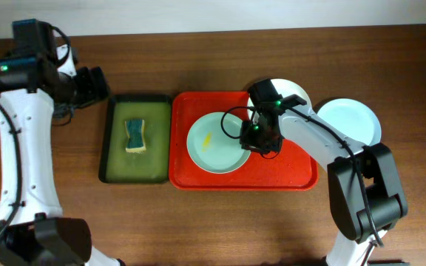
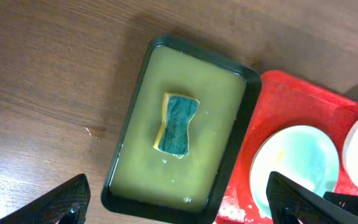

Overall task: Clean dirty plates on tray and stack at the side
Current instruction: 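Move right gripper to the pale green plate rim and grip it, then grasp the sponge with left gripper and lift it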

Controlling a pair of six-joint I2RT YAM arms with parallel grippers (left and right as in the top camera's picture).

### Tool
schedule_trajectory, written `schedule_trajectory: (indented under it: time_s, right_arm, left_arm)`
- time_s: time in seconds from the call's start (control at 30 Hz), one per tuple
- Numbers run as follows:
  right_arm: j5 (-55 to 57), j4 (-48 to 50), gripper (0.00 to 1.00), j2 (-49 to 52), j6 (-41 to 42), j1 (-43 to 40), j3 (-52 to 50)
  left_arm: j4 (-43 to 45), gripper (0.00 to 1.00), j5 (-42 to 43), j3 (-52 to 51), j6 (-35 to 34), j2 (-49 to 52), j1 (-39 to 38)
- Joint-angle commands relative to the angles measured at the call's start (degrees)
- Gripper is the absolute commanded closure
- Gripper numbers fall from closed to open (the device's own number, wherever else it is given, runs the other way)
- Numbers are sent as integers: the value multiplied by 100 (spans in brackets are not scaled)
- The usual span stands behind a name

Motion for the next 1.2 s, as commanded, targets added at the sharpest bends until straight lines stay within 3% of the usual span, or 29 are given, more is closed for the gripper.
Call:
schedule_trajectory:
  time_s: [0.0,0.1,0.37,0.43,0.9,1.0,1.17]
  right_arm:
    - [63,-22,73,-15,57,-166,-37]
    - [9,-216,76,-15,52,-308,-79]
    - [-310,483,80,-15,50,-304,-448]
    - [-317,446,85,-15,50,-302,-448]
    - [173,487,86,-11,48,-81,-448]
    - [203,494,96,-11,48,-83,-448]
    - [203,494,96,-11,48,-87,-448]
  left_arm:
    - [-9,11,-249,13,13,52,-190]
    - [-35,11,-249,-2,11,140,-317]
    - [-92,9,-254,-2,13,404,-610]
    - [-98,10,-254,-2,13,404,-610]
    - [-157,10,-251,-2,13,404,-610]
    - [-160,10,-251,-2,13,404,-610]
    - [-439,13,-249,-68,11,404,-662]
